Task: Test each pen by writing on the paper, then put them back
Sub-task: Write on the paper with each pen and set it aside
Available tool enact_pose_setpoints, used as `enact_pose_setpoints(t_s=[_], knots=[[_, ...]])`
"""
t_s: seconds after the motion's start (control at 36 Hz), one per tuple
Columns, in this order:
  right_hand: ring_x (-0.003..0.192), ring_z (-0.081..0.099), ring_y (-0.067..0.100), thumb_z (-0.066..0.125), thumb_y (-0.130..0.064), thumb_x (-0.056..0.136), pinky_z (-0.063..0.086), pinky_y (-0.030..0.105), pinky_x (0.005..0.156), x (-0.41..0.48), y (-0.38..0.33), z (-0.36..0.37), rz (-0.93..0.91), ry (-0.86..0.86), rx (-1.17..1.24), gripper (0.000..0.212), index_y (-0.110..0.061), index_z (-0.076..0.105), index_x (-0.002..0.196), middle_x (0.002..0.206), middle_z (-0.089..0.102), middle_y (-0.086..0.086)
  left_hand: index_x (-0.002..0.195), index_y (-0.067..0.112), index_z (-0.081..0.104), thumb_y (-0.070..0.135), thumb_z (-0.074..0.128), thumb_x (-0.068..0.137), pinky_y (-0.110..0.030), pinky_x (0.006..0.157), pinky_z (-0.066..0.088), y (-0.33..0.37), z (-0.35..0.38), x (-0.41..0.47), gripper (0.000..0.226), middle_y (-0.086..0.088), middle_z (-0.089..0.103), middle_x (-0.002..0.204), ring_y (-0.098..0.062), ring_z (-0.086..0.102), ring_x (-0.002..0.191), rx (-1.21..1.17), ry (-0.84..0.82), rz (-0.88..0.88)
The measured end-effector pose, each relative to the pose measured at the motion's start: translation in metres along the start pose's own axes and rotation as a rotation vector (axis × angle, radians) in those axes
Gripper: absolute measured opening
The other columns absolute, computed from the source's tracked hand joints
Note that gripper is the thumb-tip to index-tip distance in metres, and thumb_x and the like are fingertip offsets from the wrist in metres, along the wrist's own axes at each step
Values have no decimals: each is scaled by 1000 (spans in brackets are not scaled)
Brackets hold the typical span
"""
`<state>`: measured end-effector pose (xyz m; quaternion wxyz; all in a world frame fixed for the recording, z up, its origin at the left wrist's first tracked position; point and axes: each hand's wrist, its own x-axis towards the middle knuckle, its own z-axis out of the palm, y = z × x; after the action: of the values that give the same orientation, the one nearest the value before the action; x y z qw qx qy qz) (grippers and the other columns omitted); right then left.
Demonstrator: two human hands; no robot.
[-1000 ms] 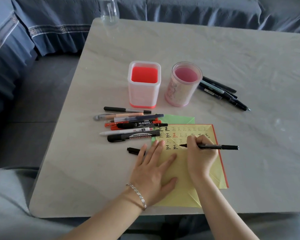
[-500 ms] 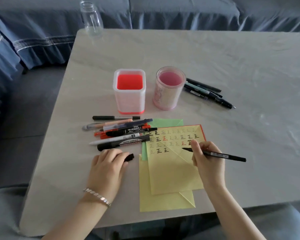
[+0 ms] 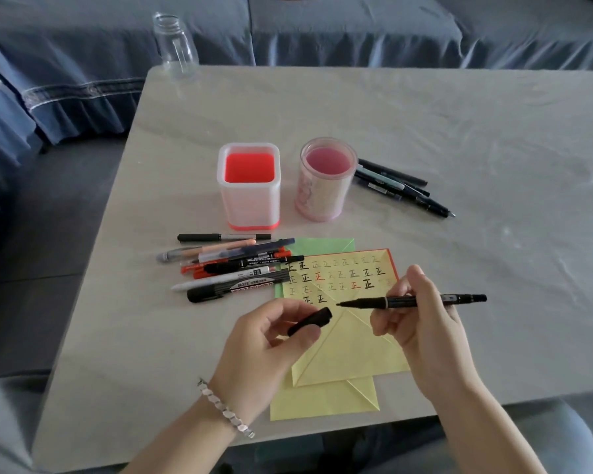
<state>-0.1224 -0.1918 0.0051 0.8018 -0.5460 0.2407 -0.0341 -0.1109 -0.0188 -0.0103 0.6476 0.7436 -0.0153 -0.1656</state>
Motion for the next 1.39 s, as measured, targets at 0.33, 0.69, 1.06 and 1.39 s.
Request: enact_pose_setpoints(t_s=[0.33, 0.69, 1.06, 1.39], knots=[[36, 45, 15, 42, -18, 95, 39, 16, 41, -9, -2, 1, -74, 54, -152, 45, -11, 50, 51, 42, 53, 14, 80, 27, 67, 4, 69, 76, -15, 69, 49, 6, 1, -5, 24, 13, 71, 79, -5, 64, 74, -14, 12, -34], [36, 45, 11, 49, -6, 91, 38, 15, 41, -6, 9, 12, -138, 35, -317, 35, -3, 55, 56, 39, 54, 6, 75, 29, 70, 8, 72, 75, -11, 53, 42, 19, 13, 1, 22, 12, 67, 60, -1, 56, 51, 54, -53, 22], [34, 46, 10, 53, -3, 86, 38, 16, 41, 31, -14, 1, -236, -61, -405, 31, 1, 51, 55, 36, 50, 2, 78, 13, 66, -2, 58, 85, -12, 40, 32, 39, 29, 41, 18, 1, 61, 56, -5, 47, 44, -114, -280, -158], [109, 49, 29, 53, -15, 89, 37, 30, 84, 174, -28, -60, -483, 252, -1291, 23, -12, 67, 106, 111, 64, 9, 82, 33, 55, 12, 60, 87, -9, 71, 44, 6, -3, 72, 21, 22, 60, 81, 4, 59, 80, 444, 190, 161]])
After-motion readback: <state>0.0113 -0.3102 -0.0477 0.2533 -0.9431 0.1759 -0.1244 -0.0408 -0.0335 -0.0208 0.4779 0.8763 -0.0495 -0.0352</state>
